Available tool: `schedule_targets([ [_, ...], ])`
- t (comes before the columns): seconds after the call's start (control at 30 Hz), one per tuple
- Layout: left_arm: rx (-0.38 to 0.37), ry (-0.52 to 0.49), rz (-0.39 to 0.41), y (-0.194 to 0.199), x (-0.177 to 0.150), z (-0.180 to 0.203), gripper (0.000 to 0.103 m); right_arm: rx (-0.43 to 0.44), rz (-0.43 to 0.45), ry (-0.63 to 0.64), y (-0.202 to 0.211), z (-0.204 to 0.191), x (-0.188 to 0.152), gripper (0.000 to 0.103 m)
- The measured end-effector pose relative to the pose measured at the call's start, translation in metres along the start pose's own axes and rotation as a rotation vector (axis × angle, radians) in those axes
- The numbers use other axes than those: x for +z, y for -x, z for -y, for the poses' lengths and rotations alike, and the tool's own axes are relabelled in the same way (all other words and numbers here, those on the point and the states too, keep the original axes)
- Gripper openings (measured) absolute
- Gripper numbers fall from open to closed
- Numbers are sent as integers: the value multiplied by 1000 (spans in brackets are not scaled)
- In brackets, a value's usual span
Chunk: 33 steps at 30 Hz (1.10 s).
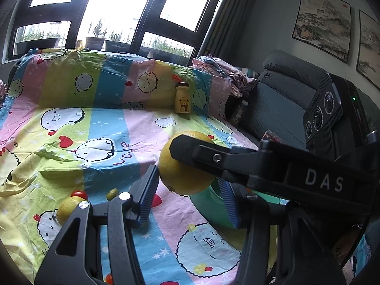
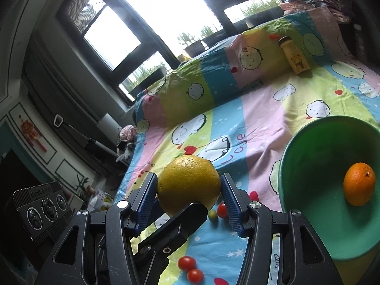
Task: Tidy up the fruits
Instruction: 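Carry the grapefruit with the right tool over the green basin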
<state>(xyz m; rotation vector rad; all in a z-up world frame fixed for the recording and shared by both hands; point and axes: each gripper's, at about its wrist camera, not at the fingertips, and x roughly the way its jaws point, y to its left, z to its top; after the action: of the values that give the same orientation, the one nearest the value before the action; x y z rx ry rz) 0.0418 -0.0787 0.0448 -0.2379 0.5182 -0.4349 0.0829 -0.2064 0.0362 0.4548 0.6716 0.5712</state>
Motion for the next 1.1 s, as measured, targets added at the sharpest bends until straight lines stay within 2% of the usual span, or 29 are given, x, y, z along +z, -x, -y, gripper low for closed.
schedule_targets([
  [0.6, -68, -59, -69, -37, 7, 30, 51, -61, 43, -102, 22, 38, 9, 57],
  [1.1, -117, -88, -137, -64, 3, 50, 51, -115, 43, -196, 33, 72, 12, 57],
])
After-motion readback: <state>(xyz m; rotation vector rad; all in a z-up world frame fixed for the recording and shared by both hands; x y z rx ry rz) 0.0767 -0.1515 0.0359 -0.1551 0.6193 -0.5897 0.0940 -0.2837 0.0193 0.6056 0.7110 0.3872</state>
